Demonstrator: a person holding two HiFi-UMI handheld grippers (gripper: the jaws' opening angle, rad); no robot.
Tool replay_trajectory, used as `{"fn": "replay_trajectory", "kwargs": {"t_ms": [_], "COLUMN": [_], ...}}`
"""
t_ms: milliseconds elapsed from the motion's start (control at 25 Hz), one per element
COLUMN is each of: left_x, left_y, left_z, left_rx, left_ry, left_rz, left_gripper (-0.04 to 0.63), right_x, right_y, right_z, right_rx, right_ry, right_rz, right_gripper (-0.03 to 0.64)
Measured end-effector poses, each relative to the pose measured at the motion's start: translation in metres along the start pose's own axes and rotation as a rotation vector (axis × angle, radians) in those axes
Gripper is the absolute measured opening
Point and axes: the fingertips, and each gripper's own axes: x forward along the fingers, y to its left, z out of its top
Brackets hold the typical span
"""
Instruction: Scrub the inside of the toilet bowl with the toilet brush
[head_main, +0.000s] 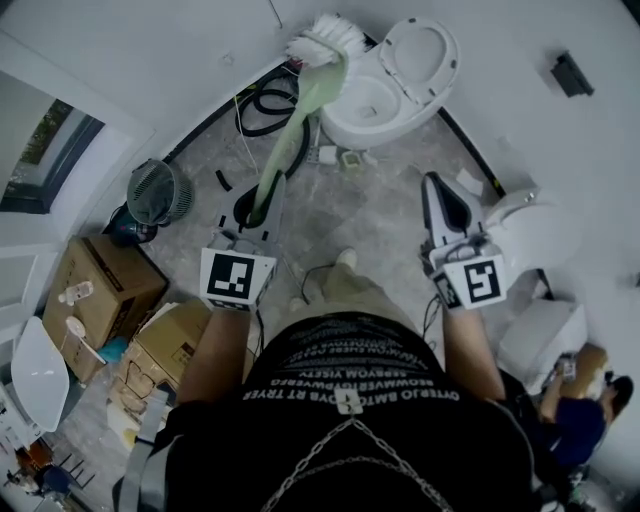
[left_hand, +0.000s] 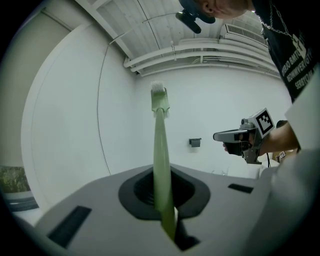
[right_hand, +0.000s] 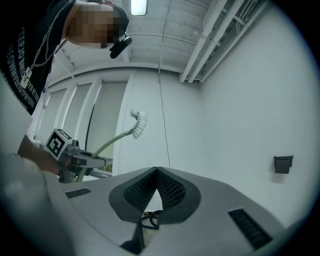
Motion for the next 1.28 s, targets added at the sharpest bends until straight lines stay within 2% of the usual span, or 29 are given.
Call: {"fn": "replay_trajectory", "kwargs": {"t_ms": [280, 440, 560, 720, 1000, 1280], "left_x": [0.036, 0.061, 0.080, 0.093, 0.093, 0.087], "left_y": [0.012, 0.007, 0.004, 0.008, 0.010, 0.014], "left_z": [0.000, 0.010, 0.013, 0.016, 0.030, 0.036], "left_rx": [-0.022, -0.026, -0.075, -0.116, -0.042, -0.042], "left_ry": [0.044, 0.042, 0.052, 0.069, 0.083, 0.053], "left_rz": [0.028, 0.014, 0.002, 0.049, 0.119, 0.147], "left_gripper": [0.002, 0.002, 0.002, 0.002, 0.002, 0.002], "right_x": [0.021, 0.031, 0.038, 0.046, 0.055, 0.058], "right_y": [-0.036, -0.061, -0.081, -0.108, -0.129, -0.128], "right_z": [-0.001, 0.002, 0.001, -0.005, -0.013, -0.011], "right_rx": [0.008, 0.007, -0.005, -0.004, 0.036, 0.042], "right_ry": [0.010, -0.001, -0.004, -0.001, -0.018, -0.024], "right_rz": [0.009, 0.023, 0.043, 0.068, 0.081, 0.086], "right_gripper": [0.003, 0.003, 0.003, 0.003, 0.003, 0.003]}}
